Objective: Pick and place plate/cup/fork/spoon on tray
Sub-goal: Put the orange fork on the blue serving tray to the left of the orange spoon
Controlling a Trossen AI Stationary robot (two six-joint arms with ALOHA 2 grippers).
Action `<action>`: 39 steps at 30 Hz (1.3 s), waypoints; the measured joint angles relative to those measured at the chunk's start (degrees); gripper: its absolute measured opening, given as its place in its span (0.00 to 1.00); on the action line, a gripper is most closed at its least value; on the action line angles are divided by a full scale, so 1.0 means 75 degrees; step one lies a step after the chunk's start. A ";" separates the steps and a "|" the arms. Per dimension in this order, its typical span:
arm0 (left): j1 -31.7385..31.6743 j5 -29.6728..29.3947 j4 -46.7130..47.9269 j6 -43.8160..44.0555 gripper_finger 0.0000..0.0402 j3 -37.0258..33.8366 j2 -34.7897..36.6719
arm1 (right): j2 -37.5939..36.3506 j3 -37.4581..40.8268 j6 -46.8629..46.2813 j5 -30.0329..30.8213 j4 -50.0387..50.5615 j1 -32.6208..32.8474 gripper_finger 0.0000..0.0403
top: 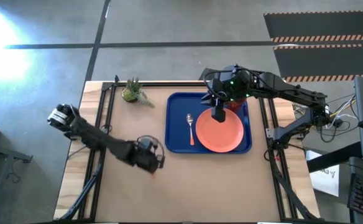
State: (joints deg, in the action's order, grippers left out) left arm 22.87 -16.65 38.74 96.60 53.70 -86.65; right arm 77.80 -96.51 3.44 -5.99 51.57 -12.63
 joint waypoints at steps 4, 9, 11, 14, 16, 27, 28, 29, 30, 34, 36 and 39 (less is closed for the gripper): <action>-0.1171 -0.0021 -0.0161 -0.1532 0.00 0.0220 0.0119 | 0.0000 0.0000 -0.0003 -0.0002 0.0000 -0.0001 0.17; -0.2703 -0.0023 -0.0785 -0.4046 0.00 0.0654 0.0115 | 0.0000 0.0000 -0.0081 0.0001 0.0001 0.0001 0.17; -0.3272 -0.0014 -0.0921 -0.4777 0.00 0.0823 0.0049 | 0.0000 0.0000 -0.0105 0.0001 0.0003 0.0000 0.17; -0.4015 0.0245 -0.1517 -0.5676 0.00 0.0922 -0.0084 | 0.0000 0.0000 -0.0175 0.0000 0.0003 -0.0001 0.17; -0.4374 0.0603 -0.2109 -0.6094 0.00 0.0924 -0.0189 | 0.0000 -0.0002 -0.0181 0.0001 0.0005 0.0001 0.17; -0.4691 0.1374 -0.3192 -0.6037 0.00 0.0826 -0.1235 | 0.0000 0.0000 -0.0207 0.0001 0.0004 -0.0001 0.17; -0.4689 0.1475 -0.3344 -0.5927 0.00 0.0790 -0.1372 | 0.0000 0.0000 -0.0207 0.0001 0.0005 0.0001 0.17; -0.4671 0.1598 -0.3549 -0.5847 0.00 0.0762 -0.1517 | 0.0000 0.0000 -0.0207 0.0001 0.0004 -0.0002 0.17; -0.4637 0.1717 -0.3840 -0.5729 0.00 0.0739 -0.1671 | 0.0000 0.0000 -0.0207 0.0003 0.0006 -0.0001 0.17; -0.4464 0.2074 -0.5013 -0.5364 0.00 0.0705 -0.2286 | 0.0000 0.0000 -0.0208 0.0002 0.0006 -0.0001 0.17; -0.4396 0.2228 -0.5090 -0.5150 0.00 0.0744 -0.2560 | 0.0000 -0.0003 -0.0260 0.0001 0.0012 0.0001 0.17; -0.4294 0.2353 -0.5083 -0.5075 0.00 0.0744 -0.2839 | 0.0000 0.0000 -0.0274 0.0001 0.0100 -0.0002 0.17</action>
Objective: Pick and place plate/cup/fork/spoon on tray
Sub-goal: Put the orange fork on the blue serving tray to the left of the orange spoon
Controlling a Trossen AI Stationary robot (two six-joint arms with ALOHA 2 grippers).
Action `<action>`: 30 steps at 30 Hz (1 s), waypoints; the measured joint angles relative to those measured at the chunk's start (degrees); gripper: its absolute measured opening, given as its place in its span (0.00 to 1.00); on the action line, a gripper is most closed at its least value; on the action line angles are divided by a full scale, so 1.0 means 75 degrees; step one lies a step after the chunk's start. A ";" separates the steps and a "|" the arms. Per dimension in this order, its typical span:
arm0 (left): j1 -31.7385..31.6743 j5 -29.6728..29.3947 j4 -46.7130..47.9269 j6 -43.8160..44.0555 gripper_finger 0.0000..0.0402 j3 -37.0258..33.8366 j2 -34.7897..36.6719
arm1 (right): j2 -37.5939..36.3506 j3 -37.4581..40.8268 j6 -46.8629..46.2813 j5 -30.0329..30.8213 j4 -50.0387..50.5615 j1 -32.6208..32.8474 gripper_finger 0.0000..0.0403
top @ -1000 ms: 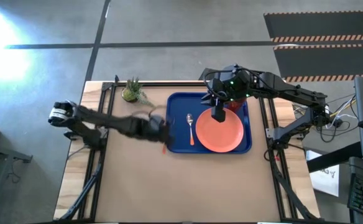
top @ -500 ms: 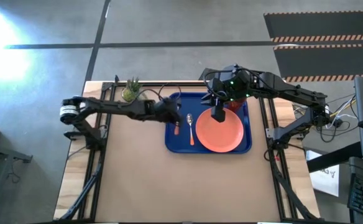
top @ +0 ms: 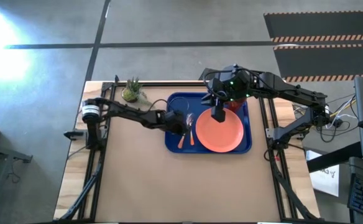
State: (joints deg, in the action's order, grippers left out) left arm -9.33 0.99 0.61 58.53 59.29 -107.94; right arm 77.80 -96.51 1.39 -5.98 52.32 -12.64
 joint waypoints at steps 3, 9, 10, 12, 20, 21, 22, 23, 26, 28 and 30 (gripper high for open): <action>0.0028 0.0000 -0.0038 0.0216 0.00 -0.0051 -0.0047 | 0.0000 0.0000 0.0000 0.0003 0.0041 0.0002 0.17; 0.0029 -0.0443 0.0107 0.0135 0.00 -0.0090 0.0175 | 0.0000 0.0000 0.0006 0.0003 0.0238 0.0003 0.17; 0.0025 -0.0530 0.0120 0.0101 0.00 -0.0088 0.0235 | 0.0000 0.0000 0.0006 0.0003 0.0238 0.0003 0.17; 0.0025 -0.0673 0.0105 0.0076 0.00 -0.0060 0.0373 | 0.0000 0.0000 0.0012 0.0003 0.0263 0.0000 0.17; 0.0022 -0.1207 0.0056 -0.0071 0.00 -0.0070 0.0822 | 0.0000 0.0000 0.0038 0.0003 0.0390 0.0000 0.17; 0.0027 -0.1207 0.0042 -0.0068 0.00 -0.0070 0.0828 | 0.0000 0.0000 0.0034 0.0001 0.0417 0.0002 0.17; 0.0031 -0.1213 0.0061 -0.0060 0.00 -0.0080 0.0828 | 0.0000 0.0000 0.0024 0.0001 0.0449 0.0002 0.17; 0.0041 -0.1276 0.0110 -0.0058 0.00 -0.0091 0.0828 | 0.0000 0.0000 0.0023 0.0003 0.0472 0.0002 0.17; 0.0098 -0.1643 0.0288 -0.0050 0.00 -0.0098 0.0796 | 0.0000 0.0000 0.0020 0.0003 0.0581 0.0000 0.17; 0.0130 -0.1831 0.0402 -0.0015 0.00 -0.0111 0.0792 | 0.0000 0.0000 0.0017 0.0003 0.0640 0.0003 0.17; 0.0177 -0.2052 0.0410 0.0191 0.00 -0.0168 0.0790 | 0.0000 0.0000 -0.0037 0.0001 0.0635 0.0000 0.17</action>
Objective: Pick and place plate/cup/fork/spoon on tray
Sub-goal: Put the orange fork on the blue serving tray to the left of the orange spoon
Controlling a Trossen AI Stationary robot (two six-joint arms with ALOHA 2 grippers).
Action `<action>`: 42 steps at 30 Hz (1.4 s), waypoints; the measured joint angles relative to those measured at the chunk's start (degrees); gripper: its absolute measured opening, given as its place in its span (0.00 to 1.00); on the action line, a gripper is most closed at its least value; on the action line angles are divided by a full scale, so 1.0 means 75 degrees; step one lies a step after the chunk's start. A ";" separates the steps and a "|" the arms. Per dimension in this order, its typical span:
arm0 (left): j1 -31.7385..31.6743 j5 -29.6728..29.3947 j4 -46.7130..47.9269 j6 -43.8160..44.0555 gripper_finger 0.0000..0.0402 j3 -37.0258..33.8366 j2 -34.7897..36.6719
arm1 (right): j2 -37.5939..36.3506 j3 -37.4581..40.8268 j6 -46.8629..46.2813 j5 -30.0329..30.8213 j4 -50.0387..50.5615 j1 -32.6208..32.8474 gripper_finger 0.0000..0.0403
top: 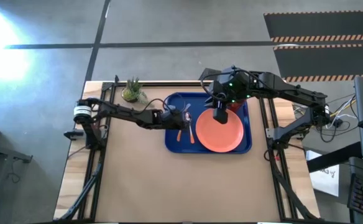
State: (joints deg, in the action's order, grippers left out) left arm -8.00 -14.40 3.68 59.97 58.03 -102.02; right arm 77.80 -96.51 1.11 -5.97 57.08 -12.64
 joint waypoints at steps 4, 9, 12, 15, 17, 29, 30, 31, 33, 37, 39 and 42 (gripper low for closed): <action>0.0059 -0.0120 0.0010 0.0489 0.00 -0.0297 -0.0006 | 0.0000 0.0000 -0.0044 -0.0001 0.0026 0.0003 0.17; 0.0093 -0.0116 -0.1267 0.1084 0.00 -0.1056 -0.0006 | 0.0000 0.0000 -0.0004 -0.0001 0.0141 0.0000 0.17; 0.0093 -0.0124 -0.2461 0.1387 0.00 -0.1520 -0.0004 | 0.0000 0.0000 -0.0006 0.0002 0.0175 0.0000 0.17; 0.0098 -0.0200 -0.2942 0.1739 0.00 -0.1872 -0.0005 | 0.0000 0.0000 0.0006 0.0001 0.0187 0.0003 0.17; 0.0126 -0.0311 -0.3025 0.1813 0.00 -0.1943 -0.0005 | 0.0000 0.0000 0.0008 0.0001 0.0187 0.0001 0.17; 0.0227 -0.0349 -0.3043 0.1961 0.00 -0.2027 -0.0003 | 0.0000 0.0000 0.0052 0.0002 0.0187 0.0003 0.17; 0.0234 -0.0346 -0.3043 0.1951 0.00 -0.2027 -0.0003 | 0.0000 0.0000 0.0052 0.0002 0.0187 0.0002 0.17; 0.0235 -0.0341 -0.3041 0.1947 0.00 -0.2027 -0.0003 | 0.0000 0.0000 0.0052 0.0002 0.0185 0.0001 0.17; 0.0235 -0.0335 -0.3037 0.1939 0.00 -0.2027 -0.0003 | 0.0000 0.0000 0.0052 0.0002 0.0186 0.0000 0.17; 0.0235 -0.0323 -0.3028 0.1849 0.00 -0.2041 0.0000 | 0.0000 0.0000 0.0049 0.0002 0.0184 0.0002 0.17; 0.0235 -0.0320 -0.3031 0.1695 0.00 -0.2041 0.0003 | 0.0000 0.0000 0.0024 0.0000 0.0184 0.0001 0.17; 0.0241 -0.0282 -0.3029 0.1681 0.00 -0.2041 0.0003 | 0.0000 0.0000 0.0008 0.0002 0.0184 0.0000 0.17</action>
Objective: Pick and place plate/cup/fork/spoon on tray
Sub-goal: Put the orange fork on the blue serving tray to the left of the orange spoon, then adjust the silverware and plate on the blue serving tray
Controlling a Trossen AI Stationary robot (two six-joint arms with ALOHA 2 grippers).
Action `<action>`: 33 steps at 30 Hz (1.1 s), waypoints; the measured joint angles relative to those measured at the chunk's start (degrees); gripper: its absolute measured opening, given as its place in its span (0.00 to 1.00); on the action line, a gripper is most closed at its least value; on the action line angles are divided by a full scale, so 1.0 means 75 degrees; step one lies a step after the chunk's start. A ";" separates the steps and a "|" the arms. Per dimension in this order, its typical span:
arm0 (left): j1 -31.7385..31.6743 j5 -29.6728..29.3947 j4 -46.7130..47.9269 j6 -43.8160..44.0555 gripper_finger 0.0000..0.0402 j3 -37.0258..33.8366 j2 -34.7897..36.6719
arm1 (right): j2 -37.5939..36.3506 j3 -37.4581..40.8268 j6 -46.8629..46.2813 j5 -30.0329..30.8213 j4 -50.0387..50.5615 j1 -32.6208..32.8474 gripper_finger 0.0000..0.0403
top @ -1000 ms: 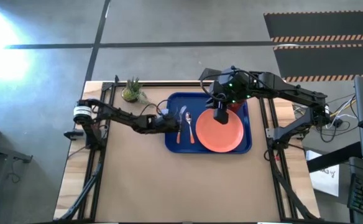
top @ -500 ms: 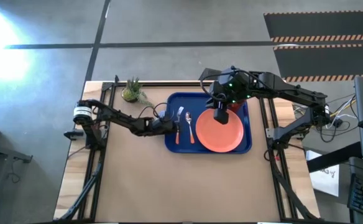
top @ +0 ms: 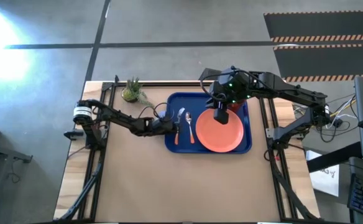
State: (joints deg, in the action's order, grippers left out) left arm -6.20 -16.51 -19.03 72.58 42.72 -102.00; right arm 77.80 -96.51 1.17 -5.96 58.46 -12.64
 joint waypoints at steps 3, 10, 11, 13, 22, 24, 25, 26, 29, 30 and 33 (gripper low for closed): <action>0.0000 0.0136 0.0001 -0.0081 0.00 0.0000 0.0000 | 0.0000 0.0000 -0.0006 0.0000 0.0000 0.0000 0.17; -0.0003 0.0169 -0.0002 -0.0197 0.05 0.0000 0.0000 | 0.0000 0.0000 -0.0008 0.0000 0.0000 0.0003 0.17; -0.0001 0.0169 -0.0002 -0.0198 0.07 0.0000 0.0000 | 0.0000 0.0000 -0.0008 0.0000 0.0000 0.0000 0.17; -0.0003 0.0169 -0.0002 -0.0198 0.12 0.0000 0.0000 | 0.0000 0.0000 -0.0008 0.0000 -0.0002 0.0003 0.17; -0.0026 0.0171 -0.0005 -0.0338 0.28 0.0030 0.0150 | 0.0000 0.0000 -0.0072 0.0000 0.0000 0.0002 0.17; -0.0037 0.0174 -0.0002 -0.0695 0.29 0.0044 0.0373 | 0.0000 0.0000 -0.0073 0.0000 0.0000 0.0003 0.17; -0.0050 0.0167 -0.0023 -0.0820 0.29 0.0044 0.0500 | 0.0000 0.0000 -0.0073 0.0000 0.0000 0.0000 0.17; -0.0074 0.0163 -0.0060 -0.0940 0.29 0.0045 0.0623 | 0.0000 0.0000 -0.0075 0.0000 0.0000 0.0002 0.17; -0.0177 0.0153 0.0005 -0.1288 0.29 0.0003 0.1112 | 0.0000 0.0000 -0.0076 0.0000 0.0000 0.0000 0.17; -0.0211 0.0143 -0.0017 -0.1435 0.29 0.0003 0.1300 | 0.0000 0.0003 -0.0078 0.0000 0.0000 0.0003 0.17; -0.0280 0.0089 -0.0071 -0.1953 0.29 -0.0004 0.1945 | 0.0000 0.0054 -0.0075 0.0000 0.0000 0.0003 0.17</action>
State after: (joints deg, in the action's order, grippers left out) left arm -8.29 -15.84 -19.57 57.93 42.69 -87.41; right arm 77.80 -96.10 0.60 -5.96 58.46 -12.62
